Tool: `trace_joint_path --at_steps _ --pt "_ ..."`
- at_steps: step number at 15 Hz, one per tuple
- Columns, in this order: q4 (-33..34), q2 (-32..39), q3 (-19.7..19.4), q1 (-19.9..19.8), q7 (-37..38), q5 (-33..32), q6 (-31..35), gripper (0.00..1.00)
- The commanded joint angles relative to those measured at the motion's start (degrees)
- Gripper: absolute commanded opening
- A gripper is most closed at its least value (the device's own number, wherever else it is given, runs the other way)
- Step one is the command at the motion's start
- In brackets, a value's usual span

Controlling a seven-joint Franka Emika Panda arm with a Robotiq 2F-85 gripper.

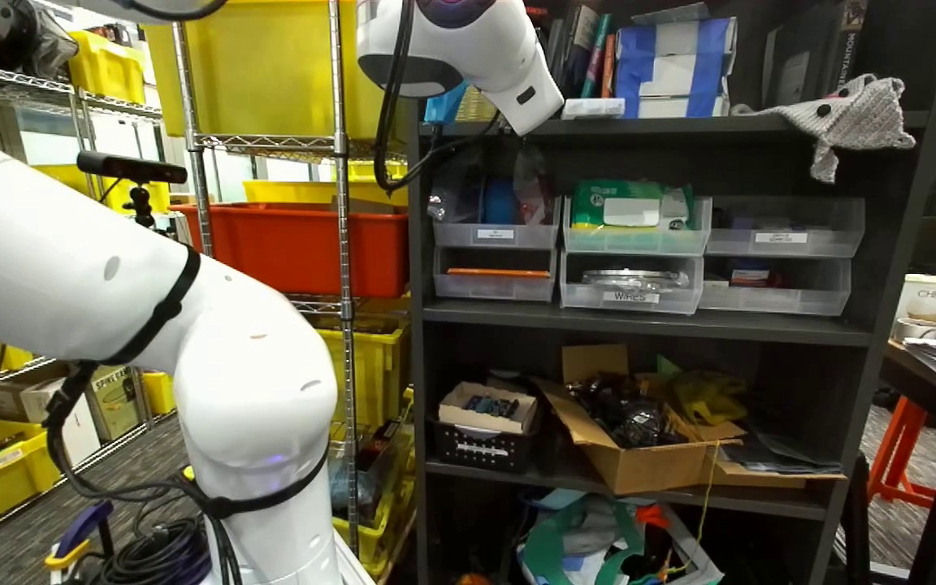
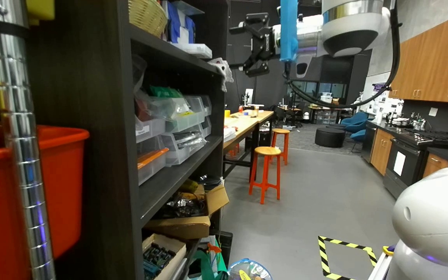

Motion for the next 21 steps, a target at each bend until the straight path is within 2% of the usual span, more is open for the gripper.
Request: trace_joint_path --at_steps 1,2,8,13,17,21 --pt "3.16 4.22 -0.07 1.47 3.15 -3.54 1.57 1.0" --pt "1.77 2.07 -1.0 2.43 1.06 -2.06 1.52 1.0" --pt "3.29 5.38 -2.23 3.21 4.15 -3.42 0.27 1.0" --pt "9.23 10.48 -5.53 3.9 18.0 -8.02 -4.82 1.0" --pt "14.06 14.54 -6.41 3.26 27.81 -12.69 -8.19 1.0" --pt "18.49 20.82 -5.53 3.15 32.14 -15.88 -6.63 1.0"
